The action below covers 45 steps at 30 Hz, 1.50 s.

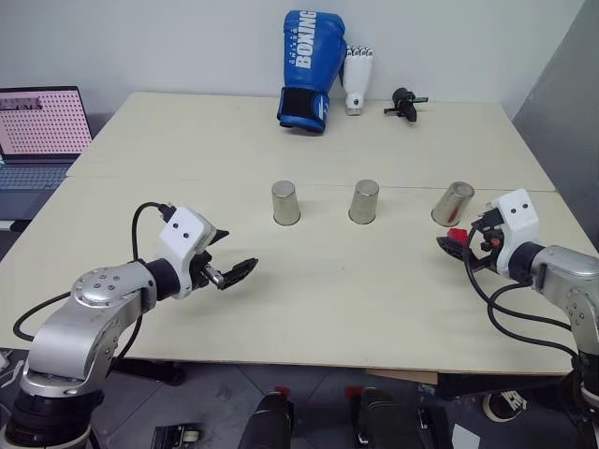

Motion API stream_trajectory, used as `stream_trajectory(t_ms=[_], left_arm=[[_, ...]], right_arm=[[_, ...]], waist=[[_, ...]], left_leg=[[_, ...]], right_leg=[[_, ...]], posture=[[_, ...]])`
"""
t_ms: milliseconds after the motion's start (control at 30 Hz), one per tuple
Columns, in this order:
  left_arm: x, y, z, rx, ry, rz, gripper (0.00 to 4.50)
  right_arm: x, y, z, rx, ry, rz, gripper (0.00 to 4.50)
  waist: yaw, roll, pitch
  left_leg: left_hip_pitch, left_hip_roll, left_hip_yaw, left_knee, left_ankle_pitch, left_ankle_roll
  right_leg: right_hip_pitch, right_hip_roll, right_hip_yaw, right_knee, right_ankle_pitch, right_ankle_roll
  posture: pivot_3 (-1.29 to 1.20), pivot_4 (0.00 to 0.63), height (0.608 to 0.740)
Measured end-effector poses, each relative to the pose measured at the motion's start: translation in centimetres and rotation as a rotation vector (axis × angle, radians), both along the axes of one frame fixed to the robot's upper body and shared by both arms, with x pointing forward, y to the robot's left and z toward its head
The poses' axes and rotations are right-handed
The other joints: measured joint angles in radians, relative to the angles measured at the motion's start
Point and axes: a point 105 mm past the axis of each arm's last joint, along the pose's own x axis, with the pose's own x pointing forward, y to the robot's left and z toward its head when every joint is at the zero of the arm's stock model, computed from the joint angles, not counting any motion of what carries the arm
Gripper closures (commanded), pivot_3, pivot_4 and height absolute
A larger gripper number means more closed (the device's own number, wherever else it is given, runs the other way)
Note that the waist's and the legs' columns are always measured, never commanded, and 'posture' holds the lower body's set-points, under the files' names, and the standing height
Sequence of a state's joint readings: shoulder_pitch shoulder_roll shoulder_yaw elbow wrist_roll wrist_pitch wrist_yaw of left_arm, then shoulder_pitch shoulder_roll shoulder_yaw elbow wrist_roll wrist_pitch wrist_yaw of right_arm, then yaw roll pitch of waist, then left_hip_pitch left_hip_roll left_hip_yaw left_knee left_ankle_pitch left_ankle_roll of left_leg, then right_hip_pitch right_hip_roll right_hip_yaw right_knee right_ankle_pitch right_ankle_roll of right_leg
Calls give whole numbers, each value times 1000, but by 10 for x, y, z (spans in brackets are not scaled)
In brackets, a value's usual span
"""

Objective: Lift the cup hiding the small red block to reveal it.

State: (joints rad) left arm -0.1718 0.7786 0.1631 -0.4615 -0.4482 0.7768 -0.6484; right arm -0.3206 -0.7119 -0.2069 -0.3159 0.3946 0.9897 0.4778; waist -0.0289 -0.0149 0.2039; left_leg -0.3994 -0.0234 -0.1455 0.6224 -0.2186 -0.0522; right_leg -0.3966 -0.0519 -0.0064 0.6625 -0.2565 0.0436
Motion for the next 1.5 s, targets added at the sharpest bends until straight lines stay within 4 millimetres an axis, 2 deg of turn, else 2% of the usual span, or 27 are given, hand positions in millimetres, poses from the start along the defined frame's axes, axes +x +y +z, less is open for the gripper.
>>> stream_trajectory(t_ms=[367, 1500], left_arm=[[7, 4, 6, 20, -40, 7, 0], [7, 3, 7, 23, -53, -8, 0]], right_arm=[[5, -3, -3, 3, 2, -17, 63], [9, 5, -4, 16, 7, 10, 63]], waist=[[0, 0, 0], [0, 0, 0]], left_leg=[[0, 0, 1, 0, 0, 0], [0, 1, 7, 2, 0, 0]], right_leg=[[0, 0, 0, 0, 0, 0], [0, -1, 4, 0, 2, 2]], posture=[[0, 150, 740], [0, 150, 740]])
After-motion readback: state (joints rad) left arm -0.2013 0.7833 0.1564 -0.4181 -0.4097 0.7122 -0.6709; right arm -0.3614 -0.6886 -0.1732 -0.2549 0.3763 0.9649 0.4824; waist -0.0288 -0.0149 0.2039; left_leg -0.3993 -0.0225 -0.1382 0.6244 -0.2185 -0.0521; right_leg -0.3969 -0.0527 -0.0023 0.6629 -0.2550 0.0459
